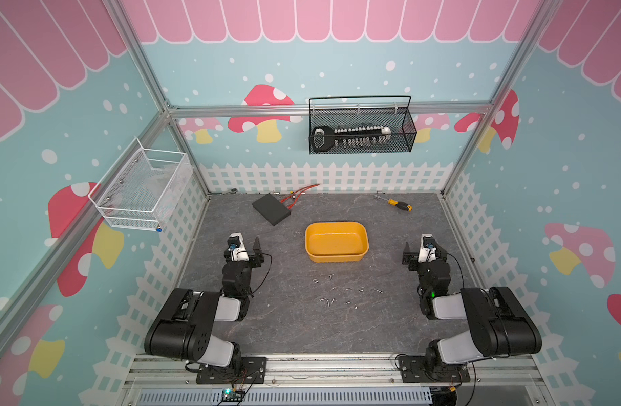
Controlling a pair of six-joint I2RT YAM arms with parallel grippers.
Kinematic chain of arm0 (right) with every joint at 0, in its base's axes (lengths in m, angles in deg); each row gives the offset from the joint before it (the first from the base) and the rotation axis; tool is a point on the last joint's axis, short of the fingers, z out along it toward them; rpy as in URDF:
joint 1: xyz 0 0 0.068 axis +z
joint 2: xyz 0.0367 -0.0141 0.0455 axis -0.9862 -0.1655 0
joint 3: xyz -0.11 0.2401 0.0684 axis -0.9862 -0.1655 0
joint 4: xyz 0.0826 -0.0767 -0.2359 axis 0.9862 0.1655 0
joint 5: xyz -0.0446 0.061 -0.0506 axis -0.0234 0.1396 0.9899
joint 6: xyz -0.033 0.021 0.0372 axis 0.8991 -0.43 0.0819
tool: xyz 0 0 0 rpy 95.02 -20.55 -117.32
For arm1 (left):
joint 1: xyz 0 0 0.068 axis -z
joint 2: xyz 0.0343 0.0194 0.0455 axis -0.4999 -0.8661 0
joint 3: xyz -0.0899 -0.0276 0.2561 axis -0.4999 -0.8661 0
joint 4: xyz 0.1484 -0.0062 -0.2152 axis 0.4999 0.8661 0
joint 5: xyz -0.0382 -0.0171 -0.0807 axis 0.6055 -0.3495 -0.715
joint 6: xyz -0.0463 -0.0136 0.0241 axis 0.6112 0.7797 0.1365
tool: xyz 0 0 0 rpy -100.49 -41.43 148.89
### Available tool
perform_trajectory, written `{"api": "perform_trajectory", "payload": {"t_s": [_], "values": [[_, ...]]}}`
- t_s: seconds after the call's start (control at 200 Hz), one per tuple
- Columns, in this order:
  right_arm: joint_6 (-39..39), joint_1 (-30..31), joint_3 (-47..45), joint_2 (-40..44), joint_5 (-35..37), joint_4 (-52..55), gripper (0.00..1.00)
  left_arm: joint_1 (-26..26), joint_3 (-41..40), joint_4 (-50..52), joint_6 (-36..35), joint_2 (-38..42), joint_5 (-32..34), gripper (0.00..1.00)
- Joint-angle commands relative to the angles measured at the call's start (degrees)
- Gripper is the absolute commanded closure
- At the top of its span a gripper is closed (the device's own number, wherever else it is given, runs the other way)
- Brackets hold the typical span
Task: Put the screws on the desktop into the storage box
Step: Pick up the screw from the center of the board.
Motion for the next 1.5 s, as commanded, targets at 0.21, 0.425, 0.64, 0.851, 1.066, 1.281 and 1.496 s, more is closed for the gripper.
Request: {"api": "perform_trajectory", "payload": {"t_s": [0.21,0.425,0.64,0.851,1.066,1.281,1.496], "values": [[4.2,0.75,22.17,11.47,-0.12,39.1,0.06,4.73,32.74,52.64,11.64,4.45,6.4,0.26],[8.36,1.59,36.25,16.74,-3.73,65.44,0.02,10.36,50.21,74.02,7.92,-1.78,-1.44,0.26],[7.85,2.44,38.62,21.01,-13.84,72.5,0.05,11.85,55.76,80.27,6.13,-6.48,-10.78,0.26],[9.72,3.64,37.43,19.05,-20.36,74.66,0.09,12.07,58.0,82.99,7.52,-14.65,-20.71,0.26],[11.39,6.62,36.66,15.51,-21.77,78.59,0.27,12.64,59.07,85.36,7.77,-17.63,-24.19,0.3],[13.99,9.72,37.67,11.69,-23.13,84.53,0.44,13.25,58.57,85.5,8.46,-18.36,-24.98,0.3],[15.36,13.12,36.8,6.75,-23.49,87.24,0.46,13.34,58.32,86.11,8.56,-18.04,-24.38,0.33]]}}
